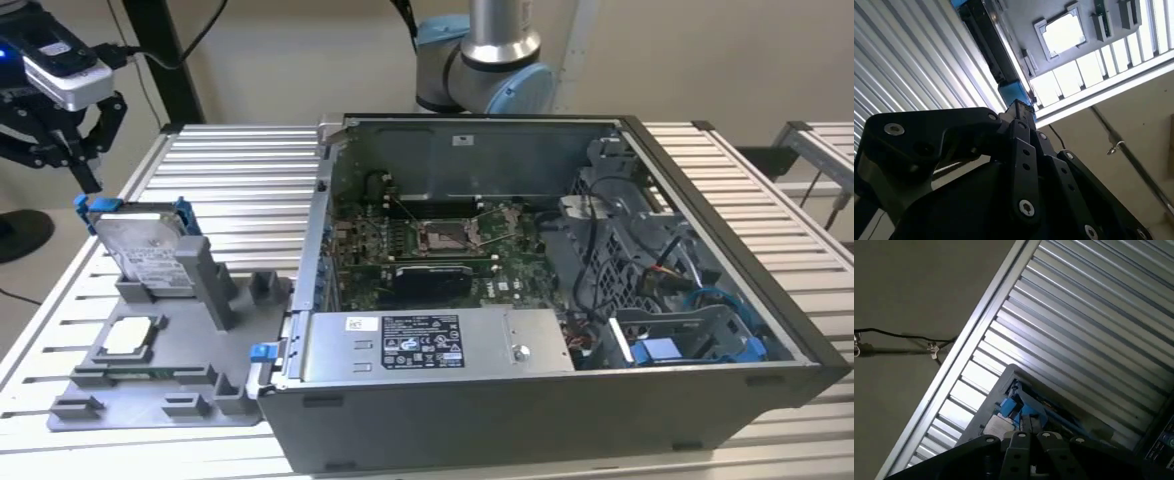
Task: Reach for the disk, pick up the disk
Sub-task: 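Pick up the disk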
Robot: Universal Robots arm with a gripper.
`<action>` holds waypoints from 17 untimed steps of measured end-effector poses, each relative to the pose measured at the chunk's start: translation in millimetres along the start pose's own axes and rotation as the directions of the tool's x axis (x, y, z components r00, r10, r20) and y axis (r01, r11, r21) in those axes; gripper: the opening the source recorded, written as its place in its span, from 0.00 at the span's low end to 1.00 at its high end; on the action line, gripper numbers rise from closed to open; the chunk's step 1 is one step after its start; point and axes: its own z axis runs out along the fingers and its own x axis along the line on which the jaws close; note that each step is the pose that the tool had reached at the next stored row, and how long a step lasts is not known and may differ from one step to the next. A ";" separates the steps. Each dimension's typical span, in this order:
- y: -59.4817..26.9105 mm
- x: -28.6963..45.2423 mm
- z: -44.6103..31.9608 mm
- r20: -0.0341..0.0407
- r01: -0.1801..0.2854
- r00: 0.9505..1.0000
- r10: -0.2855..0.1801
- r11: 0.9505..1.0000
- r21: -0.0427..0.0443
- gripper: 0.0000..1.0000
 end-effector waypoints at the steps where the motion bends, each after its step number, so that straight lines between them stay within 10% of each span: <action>1: 0.0 0.0 0.0 0.000 0.013 1.000 -0.013 1.000 0.000 0.00; 8: 0.1 0.2 -0.1 -0.004 0.114 0.993 -0.114 0.993 0.000 0.00; 17: 0.5 0.8 -0.3 -0.010 0.252 0.968 -0.252 0.968 -0.001 0.00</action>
